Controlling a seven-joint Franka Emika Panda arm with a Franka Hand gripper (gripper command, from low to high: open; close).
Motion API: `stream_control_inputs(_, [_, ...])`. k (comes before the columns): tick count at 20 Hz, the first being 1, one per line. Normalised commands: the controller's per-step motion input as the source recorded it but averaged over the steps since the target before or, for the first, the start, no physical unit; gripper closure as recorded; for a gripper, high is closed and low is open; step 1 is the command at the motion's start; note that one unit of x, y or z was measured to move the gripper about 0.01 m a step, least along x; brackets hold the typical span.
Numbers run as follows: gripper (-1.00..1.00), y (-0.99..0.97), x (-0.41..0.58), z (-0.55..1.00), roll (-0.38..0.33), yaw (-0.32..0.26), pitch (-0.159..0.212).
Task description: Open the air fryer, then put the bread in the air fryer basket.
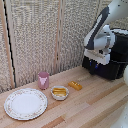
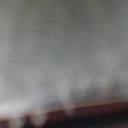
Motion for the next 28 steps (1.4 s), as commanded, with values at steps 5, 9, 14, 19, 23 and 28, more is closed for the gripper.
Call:
stream_control_inputs(5, [1.00, 0.89, -0.004, -0.10, -0.122, -0.010, -0.001])
stream_control_inputs(9, [1.00, 0.89, 0.080, 0.00, -0.068, -0.058, 0.000])
stream_control_inputs(14, [1.00, 0.87, 0.103, 0.01, -0.075, -0.058, 0.000])
stream_control_inputs(19, [1.00, 0.80, 0.167, 0.05, -0.090, -0.090, 0.000])
stream_control_inputs(23, [1.00, 0.55, 0.146, 0.41, -0.216, -0.083, 0.024])
stream_control_inputs(28, [1.00, 0.33, 0.032, 0.59, -0.204, -0.141, 0.054])
